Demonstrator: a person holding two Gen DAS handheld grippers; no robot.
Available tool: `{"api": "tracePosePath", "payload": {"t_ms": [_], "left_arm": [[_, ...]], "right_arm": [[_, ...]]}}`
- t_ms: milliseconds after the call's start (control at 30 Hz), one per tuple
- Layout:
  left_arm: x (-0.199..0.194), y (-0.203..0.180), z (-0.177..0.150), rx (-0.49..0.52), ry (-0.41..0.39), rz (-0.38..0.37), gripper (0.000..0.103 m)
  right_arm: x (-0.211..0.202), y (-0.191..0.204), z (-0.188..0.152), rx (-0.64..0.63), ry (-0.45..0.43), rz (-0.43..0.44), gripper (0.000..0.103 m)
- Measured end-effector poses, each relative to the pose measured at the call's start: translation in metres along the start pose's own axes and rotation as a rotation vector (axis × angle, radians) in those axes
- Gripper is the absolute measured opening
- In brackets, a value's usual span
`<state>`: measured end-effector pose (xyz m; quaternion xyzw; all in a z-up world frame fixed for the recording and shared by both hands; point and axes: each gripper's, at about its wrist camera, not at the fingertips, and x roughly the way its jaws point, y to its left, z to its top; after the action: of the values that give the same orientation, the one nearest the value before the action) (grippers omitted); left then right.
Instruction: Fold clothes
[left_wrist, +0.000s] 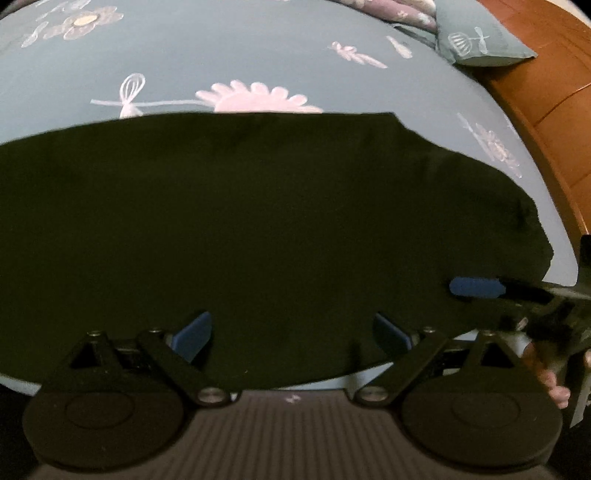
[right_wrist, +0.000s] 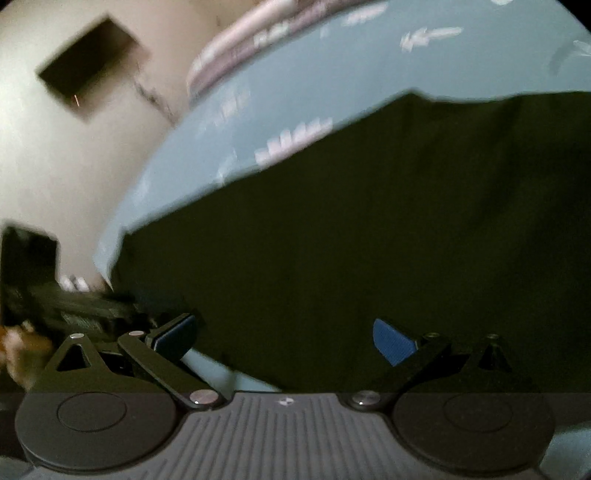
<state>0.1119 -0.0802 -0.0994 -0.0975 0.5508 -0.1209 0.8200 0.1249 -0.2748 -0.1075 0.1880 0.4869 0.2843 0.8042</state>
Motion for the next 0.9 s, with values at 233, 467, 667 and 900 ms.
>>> {"api": "tracePosePath", "payload": {"t_ms": [233, 467, 667, 900], "left_arm": [[0.001, 0.006, -0.014, 0.017, 0.042, -0.025, 0.094], [-0.019, 0.024, 0.002, -0.07, -0.051, -0.085, 0.094], [-0.001, 0.037, -0.004, -0.103, 0.01, 0.021, 0.094], [-0.016, 0.045, 0.004, -0.13, -0.056, -0.005, 0.094]], "right_arm": [[-0.007, -0.001, -0.007, 0.016, 0.038, 0.039, 0.103], [-0.001, 0.008, -0.003, -0.02, 0.051, 0.001, 0.103], [0.0, 0.003, 0.0, -0.003, 0.052, 0.012, 0.103], [0.001, 0.002, -0.001, -0.006, 0.058, 0.009, 0.103]]}}
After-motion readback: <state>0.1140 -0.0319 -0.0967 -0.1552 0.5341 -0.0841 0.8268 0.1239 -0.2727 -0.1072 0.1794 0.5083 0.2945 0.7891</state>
